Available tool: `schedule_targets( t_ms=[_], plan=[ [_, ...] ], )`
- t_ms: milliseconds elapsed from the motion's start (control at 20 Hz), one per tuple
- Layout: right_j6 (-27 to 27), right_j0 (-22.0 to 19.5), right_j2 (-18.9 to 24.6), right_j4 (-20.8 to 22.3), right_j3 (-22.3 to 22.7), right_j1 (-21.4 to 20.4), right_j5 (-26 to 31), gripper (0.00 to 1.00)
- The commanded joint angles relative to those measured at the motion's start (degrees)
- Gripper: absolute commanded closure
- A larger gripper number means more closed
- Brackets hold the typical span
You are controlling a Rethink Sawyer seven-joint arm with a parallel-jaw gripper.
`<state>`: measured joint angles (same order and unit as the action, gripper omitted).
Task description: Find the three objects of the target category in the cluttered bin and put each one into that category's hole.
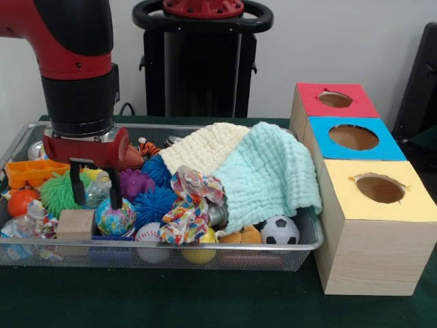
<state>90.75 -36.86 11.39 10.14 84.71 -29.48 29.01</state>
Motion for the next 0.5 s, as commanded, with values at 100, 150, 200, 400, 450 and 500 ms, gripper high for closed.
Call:
schedule_targets(
  t_ms=[100,150,200,400,450,500],
  plan=[
    [-0.7,0.5,1.0,2.2,4.1,-0.3,8.2,0.0],
    [-0.8,0.5,1.0,2.3,4.3,-0.5,8.3,0.0],
    [-0.8,0.4,0.9,2.4,4.5,-0.7,8.4,0.0],
    [-1.0,0.5,0.2,2.8,5.4,-1.6,9.4,0.0],
    [-1.0,0.5,0.2,2.9,5.5,-1.7,9.3,0.0],
    [-1.1,0.4,0.1,3.1,5.6,-1.6,9.0,0.0]
  ],
)
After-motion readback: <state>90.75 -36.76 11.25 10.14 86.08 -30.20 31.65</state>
